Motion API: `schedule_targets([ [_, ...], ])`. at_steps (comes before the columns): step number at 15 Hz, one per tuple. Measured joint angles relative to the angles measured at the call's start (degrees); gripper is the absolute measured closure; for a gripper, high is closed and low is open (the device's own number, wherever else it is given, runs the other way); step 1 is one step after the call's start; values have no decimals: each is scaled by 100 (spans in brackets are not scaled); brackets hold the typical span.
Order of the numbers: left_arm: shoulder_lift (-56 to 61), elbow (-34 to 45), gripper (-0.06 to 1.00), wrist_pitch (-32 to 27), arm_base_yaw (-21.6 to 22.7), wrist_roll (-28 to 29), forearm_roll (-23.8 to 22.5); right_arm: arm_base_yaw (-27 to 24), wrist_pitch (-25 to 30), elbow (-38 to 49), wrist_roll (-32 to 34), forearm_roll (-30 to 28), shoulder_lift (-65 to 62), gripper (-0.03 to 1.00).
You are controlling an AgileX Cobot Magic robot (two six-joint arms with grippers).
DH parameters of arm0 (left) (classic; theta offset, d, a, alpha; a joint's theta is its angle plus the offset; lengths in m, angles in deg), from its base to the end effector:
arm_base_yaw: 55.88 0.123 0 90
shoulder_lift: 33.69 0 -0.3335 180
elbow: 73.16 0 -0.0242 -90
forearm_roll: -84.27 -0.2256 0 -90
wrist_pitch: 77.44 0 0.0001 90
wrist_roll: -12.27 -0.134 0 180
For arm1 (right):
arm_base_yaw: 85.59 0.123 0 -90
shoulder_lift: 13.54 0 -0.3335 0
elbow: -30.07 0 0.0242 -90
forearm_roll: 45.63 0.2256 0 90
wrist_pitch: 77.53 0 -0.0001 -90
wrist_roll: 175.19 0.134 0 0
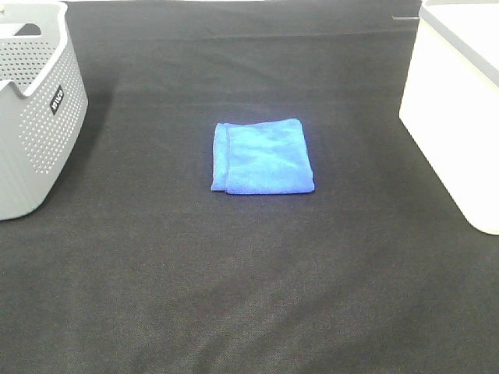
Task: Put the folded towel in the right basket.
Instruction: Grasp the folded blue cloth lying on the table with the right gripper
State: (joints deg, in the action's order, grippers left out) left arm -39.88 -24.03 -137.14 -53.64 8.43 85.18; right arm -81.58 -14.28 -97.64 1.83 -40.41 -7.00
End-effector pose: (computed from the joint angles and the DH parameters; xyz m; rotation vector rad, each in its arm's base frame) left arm -0.0383 -0.0033 0.2505 0.0288 2.0075 0.0489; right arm -0.0383 0.0082 0.2276 -0.1341 2.1251 0.1214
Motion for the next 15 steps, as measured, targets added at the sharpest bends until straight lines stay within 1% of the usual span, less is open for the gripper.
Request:
schedule_targets([
  [4,0,0,-5,0,0,0,0,0,0,-6,0,-63,80,1],
  [6,0,0,-5,0,0,0,0,0,-74,-195,0,-11,859,1],
  [7,0,0,-5,0,0,0,0,0,-115,-435,0,126,1478,1],
  [9,0,0,-5,0,0,0,0,0,29,-1232,0,739,3048,1],
  [10,0,0,-5,0,0,0,0,0,46,-1753,-23,1020,3770,1],
  [11,0,0,-5,0,0,0,0,0,52,-2424,-138,1295,4801,1],
  [13,0,0,-5,0,0,0,0,0,63,-3157,-212,1387,5810,1],
  [15,0,0,-5,0,0,0,0,0,183,-3684,-275,1398,6492,1],
])
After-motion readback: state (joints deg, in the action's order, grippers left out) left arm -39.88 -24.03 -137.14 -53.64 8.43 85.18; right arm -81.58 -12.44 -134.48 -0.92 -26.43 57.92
